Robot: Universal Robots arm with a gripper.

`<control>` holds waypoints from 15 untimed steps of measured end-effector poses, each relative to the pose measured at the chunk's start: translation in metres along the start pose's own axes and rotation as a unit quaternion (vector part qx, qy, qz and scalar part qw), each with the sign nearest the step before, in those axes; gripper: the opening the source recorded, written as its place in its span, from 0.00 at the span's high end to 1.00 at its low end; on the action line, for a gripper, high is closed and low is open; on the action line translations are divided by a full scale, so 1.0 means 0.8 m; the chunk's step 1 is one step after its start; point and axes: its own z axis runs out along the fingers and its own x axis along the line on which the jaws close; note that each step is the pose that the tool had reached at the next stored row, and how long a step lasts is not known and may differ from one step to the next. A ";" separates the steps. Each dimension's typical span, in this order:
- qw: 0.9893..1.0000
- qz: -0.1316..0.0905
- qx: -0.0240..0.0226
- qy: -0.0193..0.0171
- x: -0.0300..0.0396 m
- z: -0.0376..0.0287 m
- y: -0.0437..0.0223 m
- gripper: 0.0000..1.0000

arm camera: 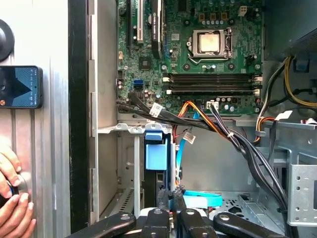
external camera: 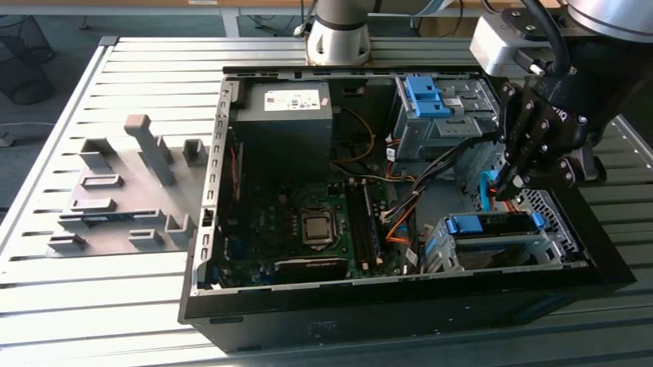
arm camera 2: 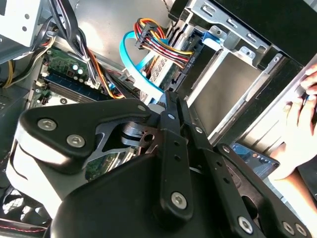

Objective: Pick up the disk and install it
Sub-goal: 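Insert the second disk wire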

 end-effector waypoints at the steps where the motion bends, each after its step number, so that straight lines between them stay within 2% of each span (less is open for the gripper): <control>1: 1.000 0.000 0.000 0.001 0.0000 0.0004 0.0000 0.81; 2: 1.000 0.000 0.000 0.002 -0.0001 0.0011 0.0000 0.81; 3: 1.000 0.000 0.000 0.003 -0.0001 0.0018 0.0001 0.75; 6: 1.000 0.000 0.001 0.006 -0.0002 0.0039 0.0001 0.75; 7: 1.000 0.000 0.001 0.007 -0.0003 0.0044 0.0001 0.76; 8: 1.000 0.000 0.001 0.008 -0.0003 0.0047 0.0001 0.82; 10: 1.000 0.000 0.001 0.009 0.0001 0.0053 -0.0010 0.84; 13: 1.000 0.001 0.001 0.008 0.0019 0.0074 -0.0048 0.84; 14: 1.000 0.001 0.001 0.007 0.0025 0.0083 -0.0053 0.84; 15: 1.000 0.002 0.001 0.003 0.0031 0.0091 -0.0055 0.84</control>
